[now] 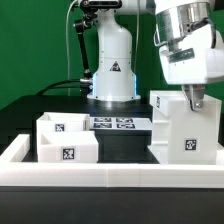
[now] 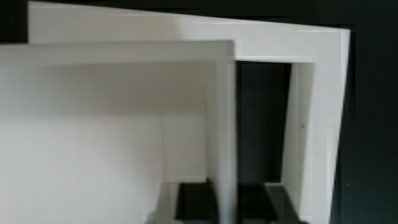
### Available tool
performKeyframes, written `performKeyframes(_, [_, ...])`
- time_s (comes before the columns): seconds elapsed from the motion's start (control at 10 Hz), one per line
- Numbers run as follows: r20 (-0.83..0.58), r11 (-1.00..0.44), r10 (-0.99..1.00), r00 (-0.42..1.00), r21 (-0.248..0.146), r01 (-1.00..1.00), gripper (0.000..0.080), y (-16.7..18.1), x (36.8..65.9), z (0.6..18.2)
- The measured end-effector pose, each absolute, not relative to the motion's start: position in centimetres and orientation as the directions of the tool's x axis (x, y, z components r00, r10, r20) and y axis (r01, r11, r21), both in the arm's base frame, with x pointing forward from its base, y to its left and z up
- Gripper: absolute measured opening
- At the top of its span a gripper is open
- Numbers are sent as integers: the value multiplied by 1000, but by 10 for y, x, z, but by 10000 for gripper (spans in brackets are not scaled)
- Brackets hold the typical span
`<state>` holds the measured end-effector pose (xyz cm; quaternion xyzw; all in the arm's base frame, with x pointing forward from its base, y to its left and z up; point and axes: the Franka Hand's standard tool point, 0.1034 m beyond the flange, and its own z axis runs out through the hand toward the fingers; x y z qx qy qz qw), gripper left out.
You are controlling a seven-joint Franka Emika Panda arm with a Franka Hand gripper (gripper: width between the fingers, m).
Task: Assemble drawer
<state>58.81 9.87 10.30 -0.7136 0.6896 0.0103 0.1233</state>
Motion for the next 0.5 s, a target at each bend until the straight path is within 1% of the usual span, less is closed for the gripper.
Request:
performKeyframes(0.2, [-189,-15,-981,47,-163,-986,45,98,598,103])
performKeyframes(0.5, [-197,-3,-980,38,-175,-985,45,98,622,103])
